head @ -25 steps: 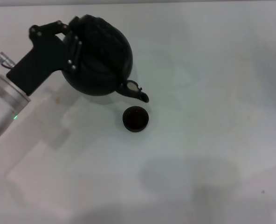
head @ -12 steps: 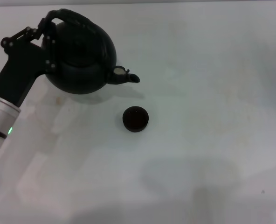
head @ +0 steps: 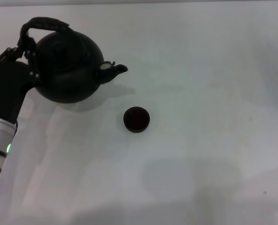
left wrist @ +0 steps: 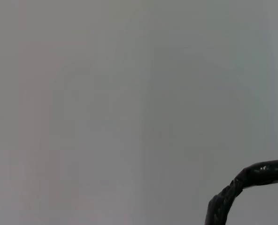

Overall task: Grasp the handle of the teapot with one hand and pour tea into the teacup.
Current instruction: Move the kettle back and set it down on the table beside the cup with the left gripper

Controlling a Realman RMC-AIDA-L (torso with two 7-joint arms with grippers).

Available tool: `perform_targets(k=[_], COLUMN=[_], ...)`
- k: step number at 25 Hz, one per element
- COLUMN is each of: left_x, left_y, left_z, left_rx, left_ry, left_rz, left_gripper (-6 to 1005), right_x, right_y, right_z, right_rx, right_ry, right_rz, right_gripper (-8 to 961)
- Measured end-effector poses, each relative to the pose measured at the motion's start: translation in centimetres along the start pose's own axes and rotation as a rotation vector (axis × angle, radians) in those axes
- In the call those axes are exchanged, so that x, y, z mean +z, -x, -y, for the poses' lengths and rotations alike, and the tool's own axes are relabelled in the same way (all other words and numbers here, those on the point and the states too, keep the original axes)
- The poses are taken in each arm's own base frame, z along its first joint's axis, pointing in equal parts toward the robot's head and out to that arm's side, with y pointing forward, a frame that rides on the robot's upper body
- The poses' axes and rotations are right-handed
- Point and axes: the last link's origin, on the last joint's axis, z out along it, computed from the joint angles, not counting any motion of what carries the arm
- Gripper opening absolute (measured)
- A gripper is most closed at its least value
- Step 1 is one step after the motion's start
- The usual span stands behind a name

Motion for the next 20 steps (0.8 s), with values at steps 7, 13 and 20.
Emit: perform_targets(k=[7, 13, 20], left_x=[-1.4, -1.5, -1.4], left_y=[0.3, 0.6, 0.9], left_z=[0.2, -0.1, -0.3], left_rx=[-0.014, -0.020, -0.030], left_ry=[-0.054, -0.080, -0.077], left_rz=[0.013, 0.036, 0.054], left_gripper=[102, 102, 102], right_x=[0.1, 0.1, 0.0], right_y=[0.2, 0.3, 0.1], right_z=[0.0, 0.1, 0.2], right_rx=[-0.001, 0.005, 0.015], right_ry=[0.000, -0.009, -0.016], right_rz=[0.006, 0.008, 0.006], right_gripper=[845, 845, 845])
